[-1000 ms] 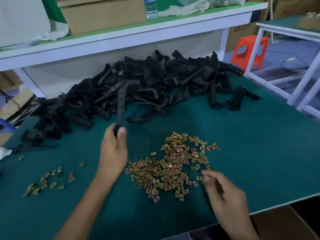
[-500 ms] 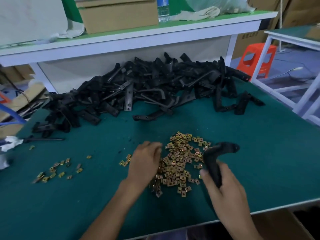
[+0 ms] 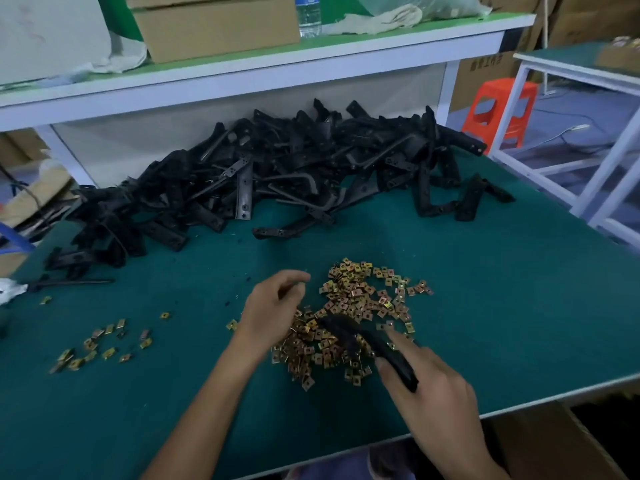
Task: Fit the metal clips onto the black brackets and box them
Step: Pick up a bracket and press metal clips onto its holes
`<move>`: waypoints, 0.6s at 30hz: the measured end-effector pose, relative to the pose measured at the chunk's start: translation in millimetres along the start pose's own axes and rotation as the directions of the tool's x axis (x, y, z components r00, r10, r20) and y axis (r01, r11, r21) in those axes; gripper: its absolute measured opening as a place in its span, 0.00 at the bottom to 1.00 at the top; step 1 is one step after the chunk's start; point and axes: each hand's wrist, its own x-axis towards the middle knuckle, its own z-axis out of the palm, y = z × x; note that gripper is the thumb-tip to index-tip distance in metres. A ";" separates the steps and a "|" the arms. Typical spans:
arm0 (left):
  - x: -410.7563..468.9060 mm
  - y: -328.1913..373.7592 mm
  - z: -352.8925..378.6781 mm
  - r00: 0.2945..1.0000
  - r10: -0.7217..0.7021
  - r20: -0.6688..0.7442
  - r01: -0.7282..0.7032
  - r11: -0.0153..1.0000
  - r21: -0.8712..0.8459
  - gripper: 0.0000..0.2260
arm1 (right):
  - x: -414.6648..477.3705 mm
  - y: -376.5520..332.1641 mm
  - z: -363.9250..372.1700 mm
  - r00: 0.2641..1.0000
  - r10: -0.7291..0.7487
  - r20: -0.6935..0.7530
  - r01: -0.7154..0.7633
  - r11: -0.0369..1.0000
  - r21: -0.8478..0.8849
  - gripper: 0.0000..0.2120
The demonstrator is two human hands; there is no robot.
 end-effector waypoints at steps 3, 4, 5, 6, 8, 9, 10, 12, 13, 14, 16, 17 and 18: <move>-20.5 11.2 -3.0 0.997 -0.077 -0.008 0.072 0.956 -0.285 0.07 | -3.2 4.5 9.8 0.998 -0.003 -0.069 0.009 0.996 0.085 0.14; -26.2 14.3 -3.9 0.996 -0.091 0.011 0.090 0.937 -0.337 0.07 | -3.4 5.4 11.1 0.996 0.022 -0.086 -0.010 0.992 0.129 0.11; -30.8 16.3 -4.4 0.996 -0.091 0.025 0.094 0.925 -0.367 0.07 | -3.1 6.4 11.0 0.995 0.062 -0.078 -0.046 0.980 0.195 0.11; -34.3 18.1 -4.9 0.996 -0.081 0.031 0.087 0.923 -0.374 0.08 | -2.6 8.1 10.6 0.994 0.095 -0.057 -0.075 0.958 0.278 0.12; -39.5 22.1 -5.3 0.998 -0.050 0.033 0.058 0.936 -0.346 0.10 | 0.7 13.5 10.2 0.991 0.136 -0.015 -0.117 0.894 0.432 0.12; -41.5 24.5 -5.0 0.999 -0.031 0.038 0.042 0.941 -0.336 0.11 | 2.6 15.3 9.4 0.989 0.148 0.004 -0.131 0.865 0.485 0.12; -43.4 26.9 -4.3 0.999 -0.013 0.045 0.027 0.942 -0.334 0.12 | 4.1 16.0 7.7 0.988 0.154 0.021 -0.143 0.842 0.521 0.11; -46.6 30.9 -1.9 0.999 0.013 0.049 0.003 0.948 -0.318 0.13 | 5.2 15.0 3.8 0.988 0.151 0.041 -0.149 0.824 0.546 0.11; -47.9 32.1 -0.4 0.999 0.019 0.048 -0.004 0.952 -0.307 0.13 | 5.3 14.6 3.0 0.988 0.146 0.047 -0.148 0.823 0.549 0.10; -49.1 32.6 0.9 0.999 0.020 0.050 -0.004 0.952 -0.306 0.13 | 5.2 14.2 2.6 0.989 0.142 0.052 -0.146 0.821 0.552 0.10; -51.0 33.3 2.4 0.998 0.015 0.059 0.004 0.952 -0.306 0.14 | 5.7 14.4 3.5 0.990 0.132 0.055 -0.140 0.813 0.566 0.09; -51.6 33.2 2.5 0.998 0.015 0.061 0.003 0.957 -0.291 0.15 | 6.1 15.0 4.4 0.991 0.126 0.053 -0.133 0.808 0.574 0.09; -51.9 32.8 2.4 0.998 0.020 0.064 -0.003 0.965 -0.263 0.15 | 6.5 15.9 5.2 0.991 0.122 0.052 -0.129 0.804 0.581 0.09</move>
